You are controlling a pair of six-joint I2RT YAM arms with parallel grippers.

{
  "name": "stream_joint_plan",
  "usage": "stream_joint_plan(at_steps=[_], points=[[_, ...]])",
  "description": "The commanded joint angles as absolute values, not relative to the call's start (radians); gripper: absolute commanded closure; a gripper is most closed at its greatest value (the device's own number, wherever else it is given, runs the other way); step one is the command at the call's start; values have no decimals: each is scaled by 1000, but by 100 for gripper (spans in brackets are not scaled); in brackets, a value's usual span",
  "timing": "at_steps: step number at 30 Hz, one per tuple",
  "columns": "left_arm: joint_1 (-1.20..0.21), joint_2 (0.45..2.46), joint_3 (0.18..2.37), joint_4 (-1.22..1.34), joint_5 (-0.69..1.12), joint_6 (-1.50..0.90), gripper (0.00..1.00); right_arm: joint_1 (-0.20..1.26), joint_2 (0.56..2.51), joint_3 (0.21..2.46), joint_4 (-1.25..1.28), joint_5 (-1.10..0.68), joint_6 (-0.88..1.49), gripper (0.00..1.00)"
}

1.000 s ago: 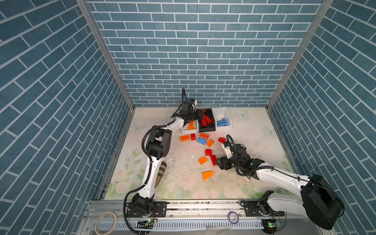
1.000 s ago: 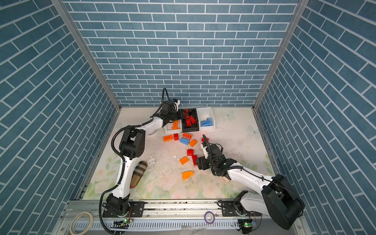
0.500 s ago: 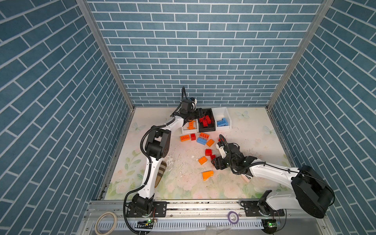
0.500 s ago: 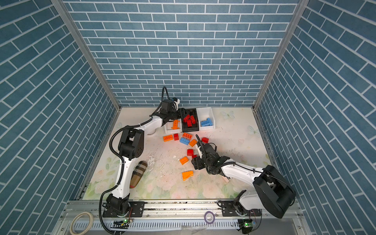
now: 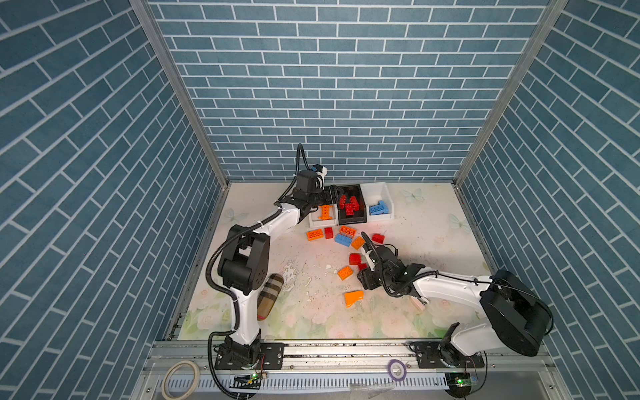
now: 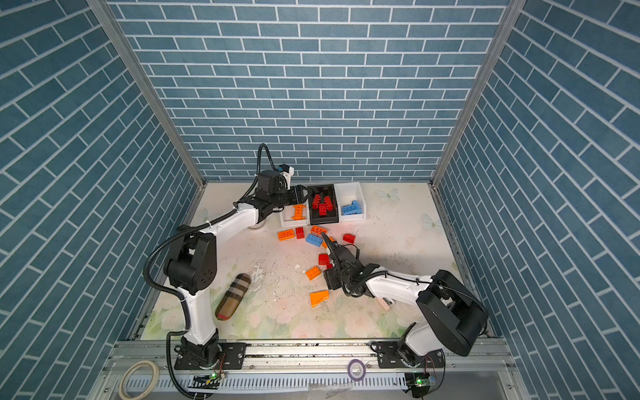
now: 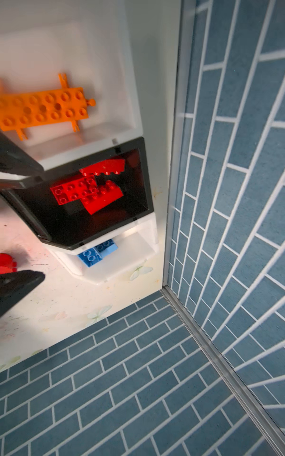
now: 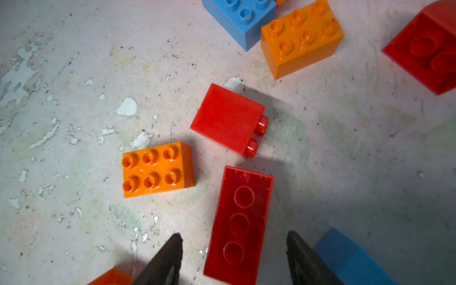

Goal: Sort the legos into containers by color
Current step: Place the lego in the container, then pick up the lego from the center of the table.

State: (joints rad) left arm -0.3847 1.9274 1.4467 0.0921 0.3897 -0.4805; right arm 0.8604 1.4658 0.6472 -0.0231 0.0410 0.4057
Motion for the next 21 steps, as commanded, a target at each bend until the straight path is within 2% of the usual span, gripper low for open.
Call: stream_joint_plan(at_steps=[1, 9, 13, 15, 17, 21], points=[[-386, 1848, 1328, 147, 337, -456, 36, 869, 1503, 684, -35, 75, 432, 35], [-396, 1707, 1149, 160, 280, -427, 36, 882, 1569, 730, -59, 99, 445, 45], [-401, 1657, 1076, 165, 253, -425, 33, 885, 1584, 746, -83, 122, 455, 51], [-402, 1634, 1038, 183, 248, -430, 26, 885, 1585, 743, -86, 131, 461, 55], [-402, 1617, 1018, 194, 241, -441, 13, 886, 1588, 739, -82, 138, 469, 60], [-408, 1589, 989, 218, 227, -470, 11, 886, 1594, 745, -84, 138, 477, 66]])
